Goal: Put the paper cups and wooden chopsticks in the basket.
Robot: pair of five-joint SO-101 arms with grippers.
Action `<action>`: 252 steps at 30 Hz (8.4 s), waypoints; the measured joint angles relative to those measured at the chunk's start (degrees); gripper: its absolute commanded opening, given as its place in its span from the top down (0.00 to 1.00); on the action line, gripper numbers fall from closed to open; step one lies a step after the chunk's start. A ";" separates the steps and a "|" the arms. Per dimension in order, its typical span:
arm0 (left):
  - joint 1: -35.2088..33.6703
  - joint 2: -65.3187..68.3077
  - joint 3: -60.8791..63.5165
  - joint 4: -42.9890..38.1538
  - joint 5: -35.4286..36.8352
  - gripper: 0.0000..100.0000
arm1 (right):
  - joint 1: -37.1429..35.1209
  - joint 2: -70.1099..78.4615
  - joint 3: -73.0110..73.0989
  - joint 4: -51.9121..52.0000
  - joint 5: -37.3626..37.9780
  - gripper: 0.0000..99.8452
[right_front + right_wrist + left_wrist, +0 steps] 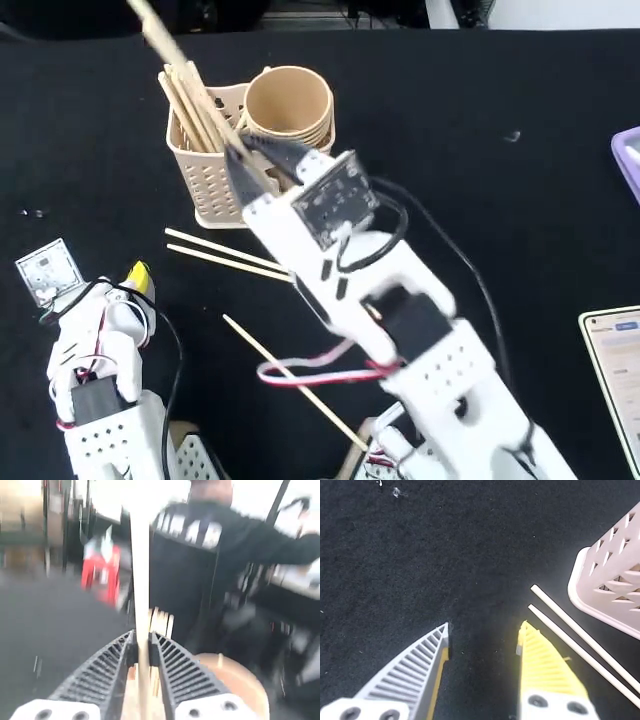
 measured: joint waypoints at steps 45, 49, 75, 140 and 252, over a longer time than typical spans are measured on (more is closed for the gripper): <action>0.00 0.00 0.00 0.00 0.00 0.78 | 0.53 32.09 -1.93 -34.37 -2.11 0.90; 0.00 0.00 0.00 0.00 0.00 0.78 | 0.62 21.36 0.70 -20.84 -2.11 0.90; 0.00 0.00 0.00 0.00 0.00 0.78 | 4.66 18.90 18.73 29.27 15.12 0.81; 0.00 0.00 0.00 0.00 0.00 0.78 | -2.02 23.91 18.81 31.47 21.63 0.79; 0.00 0.00 0.00 0.00 0.00 0.78 | -18.55 23.21 25.58 32.62 0.79 0.86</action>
